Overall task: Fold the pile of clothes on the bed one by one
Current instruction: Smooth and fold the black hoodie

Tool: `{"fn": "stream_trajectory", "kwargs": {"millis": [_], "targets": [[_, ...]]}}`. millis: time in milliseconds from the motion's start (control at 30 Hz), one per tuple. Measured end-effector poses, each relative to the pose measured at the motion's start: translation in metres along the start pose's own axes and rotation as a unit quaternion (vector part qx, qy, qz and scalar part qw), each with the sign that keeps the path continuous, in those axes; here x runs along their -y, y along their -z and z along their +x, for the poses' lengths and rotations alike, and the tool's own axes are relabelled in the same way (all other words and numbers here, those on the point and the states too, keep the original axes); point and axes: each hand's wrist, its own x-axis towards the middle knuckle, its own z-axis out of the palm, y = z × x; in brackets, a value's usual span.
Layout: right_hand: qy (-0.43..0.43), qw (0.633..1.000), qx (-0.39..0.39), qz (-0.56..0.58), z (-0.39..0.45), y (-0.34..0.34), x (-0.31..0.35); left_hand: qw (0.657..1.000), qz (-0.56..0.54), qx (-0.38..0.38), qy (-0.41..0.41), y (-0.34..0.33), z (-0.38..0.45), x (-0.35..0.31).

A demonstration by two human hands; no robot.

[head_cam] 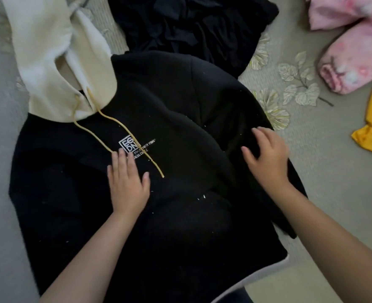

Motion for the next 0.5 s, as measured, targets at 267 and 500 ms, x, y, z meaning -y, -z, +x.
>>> {"fn": "stream_trajectory", "kwargs": {"millis": [267,500], "targets": [[-0.262,0.949,0.172,-0.041,0.001,0.020,-0.097,0.995,-0.013,0.077,-0.056,-0.039,-0.041,-0.086],[-0.220,0.972,0.029,0.076,0.089,0.119,-0.081,0.997,-0.014,0.022,-0.070,0.020,-0.011,-0.153]]}}
